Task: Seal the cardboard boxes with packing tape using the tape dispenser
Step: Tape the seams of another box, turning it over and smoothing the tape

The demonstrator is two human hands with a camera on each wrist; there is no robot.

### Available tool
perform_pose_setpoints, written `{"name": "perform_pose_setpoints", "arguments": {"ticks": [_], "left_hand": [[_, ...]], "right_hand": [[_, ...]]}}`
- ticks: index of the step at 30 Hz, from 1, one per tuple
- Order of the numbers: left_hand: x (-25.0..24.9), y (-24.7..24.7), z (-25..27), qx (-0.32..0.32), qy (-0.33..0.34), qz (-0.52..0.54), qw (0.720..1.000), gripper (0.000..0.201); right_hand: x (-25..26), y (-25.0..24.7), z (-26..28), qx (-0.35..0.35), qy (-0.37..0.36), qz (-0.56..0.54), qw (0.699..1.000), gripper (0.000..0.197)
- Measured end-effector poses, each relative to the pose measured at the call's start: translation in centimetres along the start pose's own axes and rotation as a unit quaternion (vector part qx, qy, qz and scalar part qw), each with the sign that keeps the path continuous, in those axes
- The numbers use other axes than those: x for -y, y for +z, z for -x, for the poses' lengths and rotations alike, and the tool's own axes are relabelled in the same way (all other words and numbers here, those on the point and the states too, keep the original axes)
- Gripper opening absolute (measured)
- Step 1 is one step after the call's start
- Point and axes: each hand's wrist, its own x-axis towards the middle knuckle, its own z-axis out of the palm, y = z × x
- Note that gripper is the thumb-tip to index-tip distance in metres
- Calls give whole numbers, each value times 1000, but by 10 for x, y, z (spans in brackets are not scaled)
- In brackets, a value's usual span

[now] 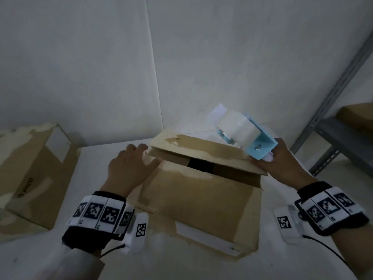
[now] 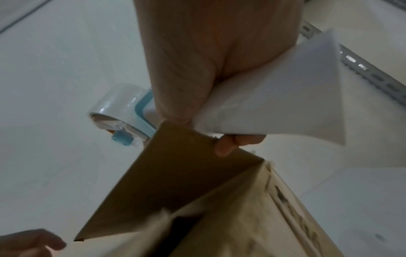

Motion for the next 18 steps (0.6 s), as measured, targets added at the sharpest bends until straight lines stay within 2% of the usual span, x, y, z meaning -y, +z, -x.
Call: {"name": "perform_pose_setpoints", "arguments": {"ticks": [3,5,7,9,11,13,14,15,16,18], "left_hand": [[-10,4,-8,93,48,-32,994,57],[-14,10,-11,145,56,-73,985,55],[-17,12,-13,145,49,-92,984,49],[-22,8,-13,78,47,-86,992,33],[-30,-3,-13,-27,60,-20,998,20],[-41,-13,-12,-104,111,91,984,23],[-47,-17,-12,-105,139,156,972,26],[-54,-21,-12,-83,158,225,958,28],[-61,-23,-11,-43,164,296,940,31],[-75,-26,-4,59,128,424,895,39]], "right_hand": [[32,-11,1,-25,-22,-30,999,17],[39,-20,1,-39,-22,-32,998,9],[45,-28,1,-43,-3,-29,999,7],[57,-32,3,-40,1,-59,997,5],[69,-34,4,-43,0,-89,995,13],[82,-31,6,-33,4,-114,993,12],[88,-29,7,-19,-2,-129,991,17],[91,-27,8,-3,-13,-138,990,36],[95,-25,9,15,-20,-144,989,51],[100,-18,9,46,-32,-168,984,64]]}}
